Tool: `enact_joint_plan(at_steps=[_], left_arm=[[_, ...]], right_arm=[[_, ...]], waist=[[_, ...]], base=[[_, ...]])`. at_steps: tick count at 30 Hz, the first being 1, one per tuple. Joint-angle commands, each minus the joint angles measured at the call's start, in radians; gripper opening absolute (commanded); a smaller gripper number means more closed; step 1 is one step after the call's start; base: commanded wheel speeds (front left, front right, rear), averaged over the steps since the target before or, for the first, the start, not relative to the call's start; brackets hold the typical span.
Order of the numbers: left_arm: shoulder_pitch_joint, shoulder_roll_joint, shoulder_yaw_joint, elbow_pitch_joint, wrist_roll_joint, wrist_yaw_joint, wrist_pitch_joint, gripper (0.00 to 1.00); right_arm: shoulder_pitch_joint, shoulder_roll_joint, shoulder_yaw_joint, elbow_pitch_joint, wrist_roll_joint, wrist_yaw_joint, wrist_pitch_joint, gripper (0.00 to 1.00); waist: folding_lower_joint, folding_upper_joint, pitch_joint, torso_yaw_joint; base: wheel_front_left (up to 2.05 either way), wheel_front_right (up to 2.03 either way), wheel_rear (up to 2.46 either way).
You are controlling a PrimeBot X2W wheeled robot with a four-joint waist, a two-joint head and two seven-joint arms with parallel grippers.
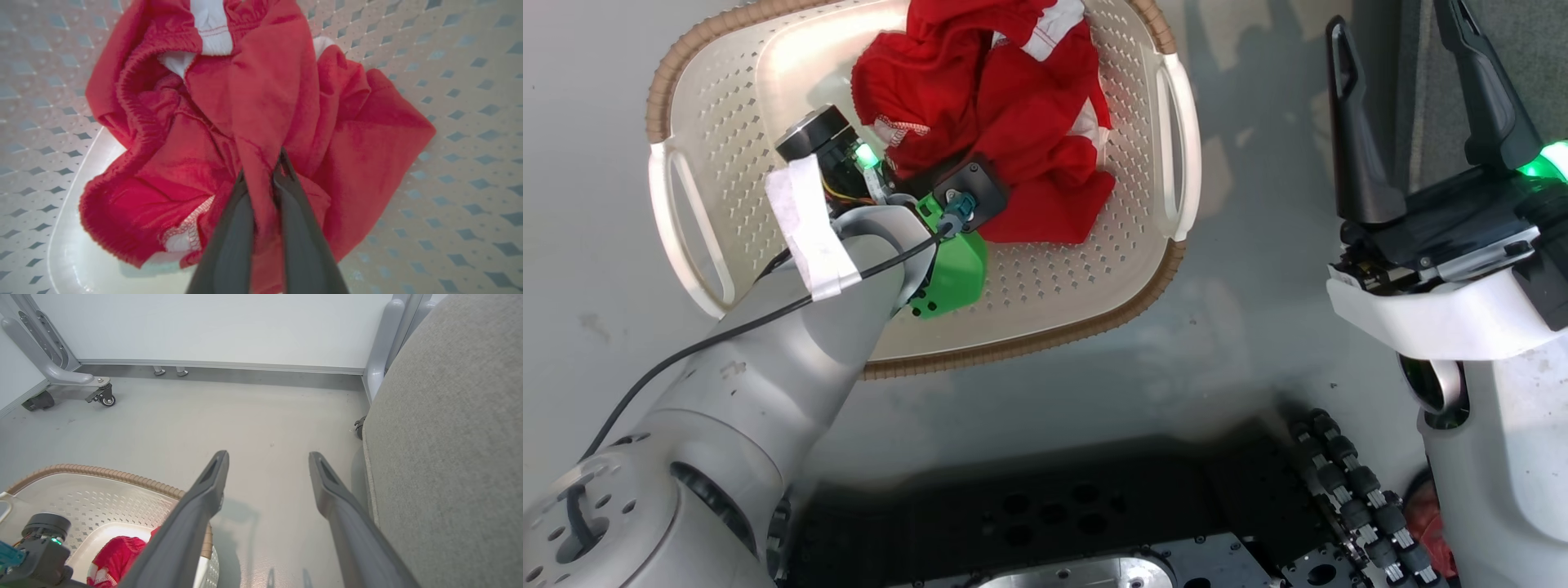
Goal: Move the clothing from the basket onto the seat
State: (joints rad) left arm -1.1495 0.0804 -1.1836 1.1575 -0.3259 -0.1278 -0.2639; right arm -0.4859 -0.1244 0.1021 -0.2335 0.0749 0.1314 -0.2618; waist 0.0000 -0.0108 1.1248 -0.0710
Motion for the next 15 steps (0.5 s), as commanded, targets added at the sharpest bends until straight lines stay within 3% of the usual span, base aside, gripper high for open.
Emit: enact_joint_plan(at_steps=[1, 7, 15], left_arm=[[0.005, 0.01, 0.002, -0.012, -0.013, -0.004, -0.001, 0.0], [0.054, 0.023, 0.035, -0.07, -0.018, 0.003, -0.001, 0.0], [0.222, 0.077, 0.127, -0.212, -0.013, 0.039, -0.001, 0.0]], right_arm=[[-0.018, 0.001, 0.0, 0.005, 0.001, -0.001, -0.005, 1.0], [-0.018, 0.008, 0.005, 0.031, 0.007, -0.001, -0.005, 1.0], [0.006, 0.03, 0.023, 0.071, 0.021, -0.001, -0.005, 1.0]], waist=[[0.0, 0.0108, -0.006, 0.002], [0.0, 0.0108, -0.066, 0.012], [0.0, 0.0108, -0.23, -0.001]], base=[[0.0, 0.0, 0.0], [0.0, 0.0, 0.0], [0.0, 0.0, 0.0]])
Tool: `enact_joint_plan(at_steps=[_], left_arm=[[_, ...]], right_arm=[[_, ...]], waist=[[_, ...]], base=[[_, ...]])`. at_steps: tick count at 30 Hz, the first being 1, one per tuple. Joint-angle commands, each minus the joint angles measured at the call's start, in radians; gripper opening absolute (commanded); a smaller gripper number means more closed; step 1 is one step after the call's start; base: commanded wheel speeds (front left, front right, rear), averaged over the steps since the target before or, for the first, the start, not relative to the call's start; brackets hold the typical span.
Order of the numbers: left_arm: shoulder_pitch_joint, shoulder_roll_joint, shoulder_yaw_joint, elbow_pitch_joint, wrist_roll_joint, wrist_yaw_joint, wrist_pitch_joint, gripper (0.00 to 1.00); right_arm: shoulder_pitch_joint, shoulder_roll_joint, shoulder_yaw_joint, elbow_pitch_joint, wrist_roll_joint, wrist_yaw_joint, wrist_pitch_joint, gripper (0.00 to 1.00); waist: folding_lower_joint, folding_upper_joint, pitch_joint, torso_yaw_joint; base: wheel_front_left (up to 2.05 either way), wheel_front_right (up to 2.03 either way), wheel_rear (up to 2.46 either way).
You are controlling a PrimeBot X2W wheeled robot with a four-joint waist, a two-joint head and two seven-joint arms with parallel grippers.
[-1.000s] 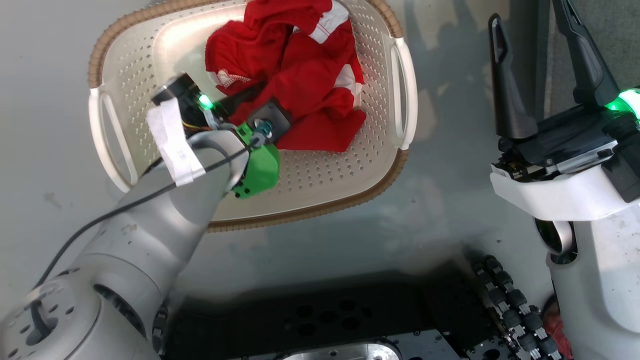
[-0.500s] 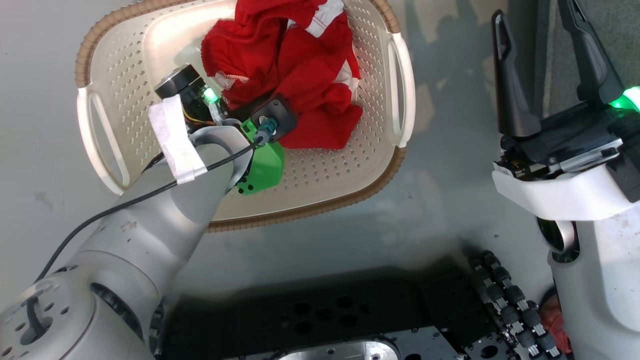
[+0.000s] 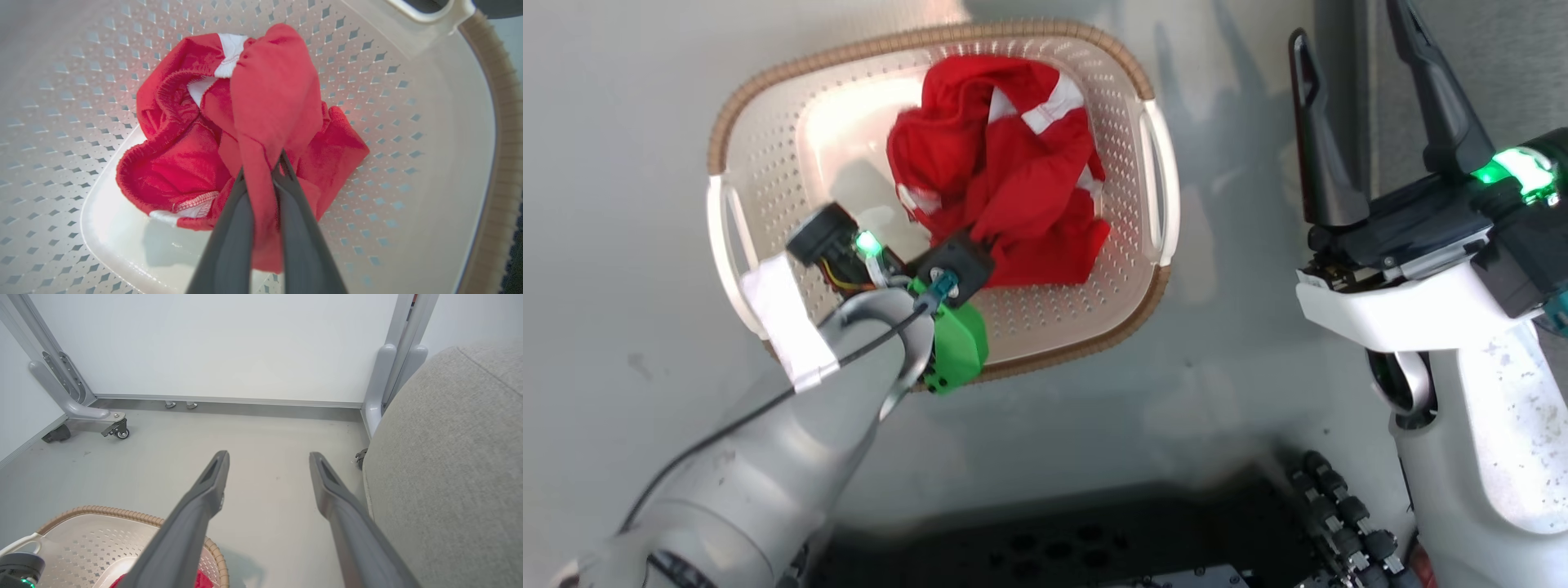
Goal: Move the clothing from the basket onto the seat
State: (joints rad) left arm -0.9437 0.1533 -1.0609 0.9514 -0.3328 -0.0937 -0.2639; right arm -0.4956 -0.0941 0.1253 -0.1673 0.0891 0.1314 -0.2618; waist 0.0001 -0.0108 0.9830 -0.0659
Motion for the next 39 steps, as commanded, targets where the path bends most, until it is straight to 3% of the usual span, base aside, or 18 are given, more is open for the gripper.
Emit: enact_joint_plan(at_steps=[1, 10, 19, 29, 39], left_arm=[[0.044, 0.012, 0.027, -0.032, -0.009, 0.009, -0.001, 0.0], [0.276, 0.028, 0.2, -0.228, 0.044, 0.035, -0.001, 0.0], [0.468, 0.009, 0.364, -0.385, 0.117, 0.038, -0.001, 0.0], [0.627, -0.016, 0.501, -0.519, 0.184, 0.036, -0.001, 0.0], [0.676, -0.038, 0.583, -0.601, 0.233, 0.047, -0.001, 0.0]], right_arm=[[0.027, 0.001, -0.001, 0.01, 0.009, -0.001, -0.005, 1.0], [0.124, 0.016, 0.004, 0.068, 0.034, -0.001, -0.005, 1.0], [0.221, 0.025, 0.026, 0.124, 0.057, -0.001, -0.005, 1.0], [0.332, 0.033, 0.06, 0.182, 0.083, -0.001, -0.005, 1.0], [0.392, 0.035, 0.128, 0.22, 0.103, -0.001, -0.005, 1.0]], waist=[[-0.0001, 0.0108, -0.116, -0.006], [-0.0001, 0.0108, -0.376, 0.008], [-0.0001, 0.0108, -0.598, 0.023], [-0.0001, 0.0108, -0.792, 0.017], [-0.0001, 0.0108, -0.899, 0.0]], base=[[0.0, 0.0, 0.0], [0.0, 0.0, 0.0], [0.0, 0.0, 0.0], [0.0, 0.0, 0.0], [0.0, 0.0, 0.0]])
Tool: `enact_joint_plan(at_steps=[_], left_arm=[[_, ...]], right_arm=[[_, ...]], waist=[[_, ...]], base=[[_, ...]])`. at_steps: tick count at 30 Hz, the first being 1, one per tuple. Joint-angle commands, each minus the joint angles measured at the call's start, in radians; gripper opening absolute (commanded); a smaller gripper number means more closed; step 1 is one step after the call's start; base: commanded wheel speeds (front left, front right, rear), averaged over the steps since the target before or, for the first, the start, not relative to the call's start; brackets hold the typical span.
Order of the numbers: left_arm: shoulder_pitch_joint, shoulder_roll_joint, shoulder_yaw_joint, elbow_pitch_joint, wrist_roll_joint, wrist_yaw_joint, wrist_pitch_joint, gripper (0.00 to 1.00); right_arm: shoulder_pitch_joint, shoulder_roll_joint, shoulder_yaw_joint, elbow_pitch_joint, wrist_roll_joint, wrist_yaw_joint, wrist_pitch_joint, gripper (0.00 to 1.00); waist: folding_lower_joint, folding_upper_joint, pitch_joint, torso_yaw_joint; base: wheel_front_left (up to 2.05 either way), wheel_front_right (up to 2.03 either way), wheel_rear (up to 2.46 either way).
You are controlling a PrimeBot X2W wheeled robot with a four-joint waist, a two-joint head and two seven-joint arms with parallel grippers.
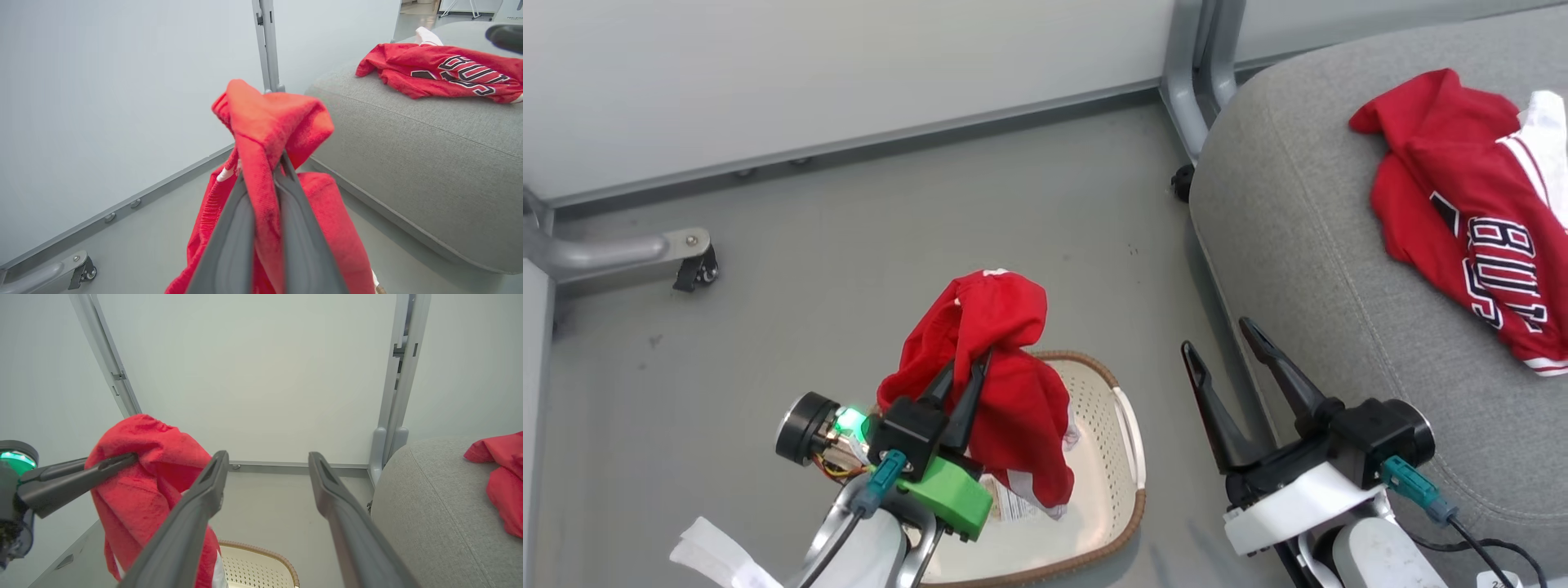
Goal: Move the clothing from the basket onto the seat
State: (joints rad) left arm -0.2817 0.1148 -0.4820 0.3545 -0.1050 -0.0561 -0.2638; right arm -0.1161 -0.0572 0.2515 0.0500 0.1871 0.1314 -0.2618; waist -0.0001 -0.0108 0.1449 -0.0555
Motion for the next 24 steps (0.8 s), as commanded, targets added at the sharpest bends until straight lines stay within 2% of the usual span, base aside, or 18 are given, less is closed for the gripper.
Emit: enact_joint_plan(at_steps=[1, 4, 11, 16, 24], left_arm=[[0.014, -0.003, 0.012, -0.016, 0.01, 0.01, -0.001, 0.0], [0.014, -0.012, 0.025, -0.044, 0.018, 0.011, -0.001, 0.0], [-0.007, -0.023, 0.009, -0.087, 0.03, -0.021, -0.001, 0.0], [-0.031, -0.038, 0.0, -0.116, 0.036, -0.014, -0.001, 0.0], [-0.052, -0.055, -0.075, -0.175, 0.021, -0.032, -0.001, 0.0]], right_arm=[[0.015, -0.002, 0.007, 0.005, 0.007, -0.001, -0.005, 1.0], [0.027, -0.001, 0.016, 0.009, 0.01, -0.001, -0.005, 1.0], [0.04, 0.002, 0.047, 0.015, 0.026, -0.001, -0.005, 1.0], [0.027, 0.0, 0.09, 0.046, 0.035, -0.001, -0.005, 1.0], [0.008, -0.012, 0.157, 0.096, 0.06, -0.001, -0.005, 1.0]], waist=[[0.0001, 0.0108, -0.068, -0.013], [0.0001, 0.0108, -0.08, -0.018], [0.0001, 0.0108, -0.095, -0.02], [0.0001, 0.0108, -0.091, -0.019], [0.0001, 0.0108, -0.103, -0.012]], base=[[0.0, 0.0, 0.0], [0.0, 0.0, 0.0], [0.0, 0.0, 0.0], [0.0, 0.0, 0.0], [0.0, 0.0, 0.0]])
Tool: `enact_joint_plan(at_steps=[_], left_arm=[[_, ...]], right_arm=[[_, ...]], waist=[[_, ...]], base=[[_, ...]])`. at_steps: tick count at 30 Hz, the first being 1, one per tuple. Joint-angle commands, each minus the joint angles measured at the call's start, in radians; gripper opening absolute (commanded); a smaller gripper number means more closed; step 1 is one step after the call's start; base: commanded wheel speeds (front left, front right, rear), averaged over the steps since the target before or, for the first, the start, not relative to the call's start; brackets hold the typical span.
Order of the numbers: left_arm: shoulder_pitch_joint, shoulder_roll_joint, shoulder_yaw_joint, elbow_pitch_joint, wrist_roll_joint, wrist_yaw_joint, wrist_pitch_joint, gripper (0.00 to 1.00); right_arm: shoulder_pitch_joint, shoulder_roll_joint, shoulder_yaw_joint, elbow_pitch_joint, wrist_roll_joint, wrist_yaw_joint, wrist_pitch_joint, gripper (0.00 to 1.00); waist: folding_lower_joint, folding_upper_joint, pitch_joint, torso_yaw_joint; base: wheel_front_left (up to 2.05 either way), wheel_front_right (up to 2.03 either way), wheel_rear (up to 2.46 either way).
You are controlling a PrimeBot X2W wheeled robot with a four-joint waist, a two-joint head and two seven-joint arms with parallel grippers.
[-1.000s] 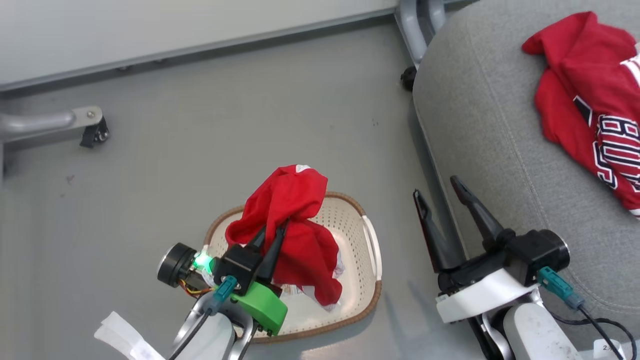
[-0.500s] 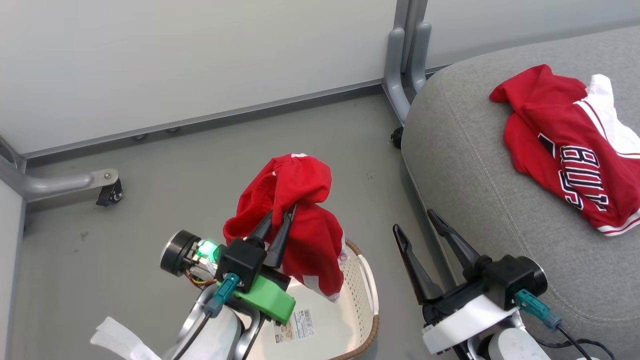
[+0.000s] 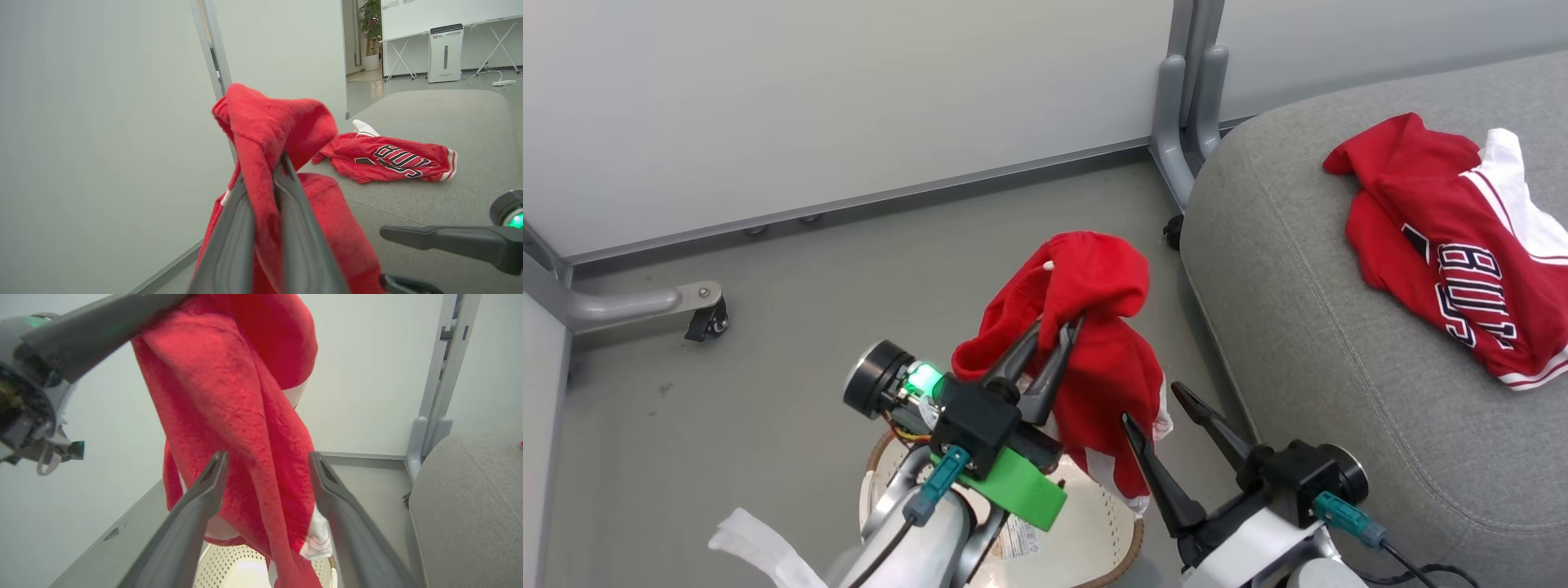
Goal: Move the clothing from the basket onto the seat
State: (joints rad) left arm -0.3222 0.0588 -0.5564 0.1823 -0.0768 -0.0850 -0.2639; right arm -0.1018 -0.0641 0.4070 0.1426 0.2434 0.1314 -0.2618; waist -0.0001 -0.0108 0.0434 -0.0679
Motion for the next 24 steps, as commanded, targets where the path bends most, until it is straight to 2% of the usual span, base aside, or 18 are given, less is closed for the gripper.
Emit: enact_joint_plan(at_steps=[1, 14, 16, 17, 24], left_arm=[[-0.017, -0.002, -0.02, -0.016, -0.016, -0.007, -0.001, 0.0], [-0.037, -0.008, -0.127, -0.059, -0.081, -0.018, 0.003, 0.0], [-0.039, -0.008, -0.136, -0.055, -0.085, -0.011, 0.002, 0.0], [-0.041, -0.008, -0.139, -0.052, -0.087, -0.008, 0.002, 0.0], [-0.047, -0.008, -0.14, -0.034, -0.088, 0.018, 0.001, 0.0]], right_arm=[[-0.008, -0.007, 0.011, 0.017, 0.005, -0.001, -0.005, 1.0], [-0.015, -0.002, 0.035, 0.124, 0.018, -0.001, -0.005, 1.0], [-0.024, -0.006, 0.047, 0.13, 0.01, -0.001, -0.005, 0.29], [-0.026, -0.007, 0.052, 0.134, 0.01, -0.001, -0.005, 0.0], [-0.034, -0.018, 0.07, 0.147, 0.011, -0.001, -0.005, 0.0]], waist=[[0.0001, 0.0108, -0.003, 0.001], [0.0001, 0.0108, -0.001, -0.004], [0.0001, 0.0108, 0.001, -0.003], [0.0001, 0.0108, 0.003, -0.003], [0.0001, 0.0108, 0.012, 0.001]], base=[[0.0, 0.0, 0.0], [0.0, 0.0, 0.0], [0.0, 0.0, 0.0], [0.0, 0.0, 0.0], [0.0, 0.0, 0.0]])
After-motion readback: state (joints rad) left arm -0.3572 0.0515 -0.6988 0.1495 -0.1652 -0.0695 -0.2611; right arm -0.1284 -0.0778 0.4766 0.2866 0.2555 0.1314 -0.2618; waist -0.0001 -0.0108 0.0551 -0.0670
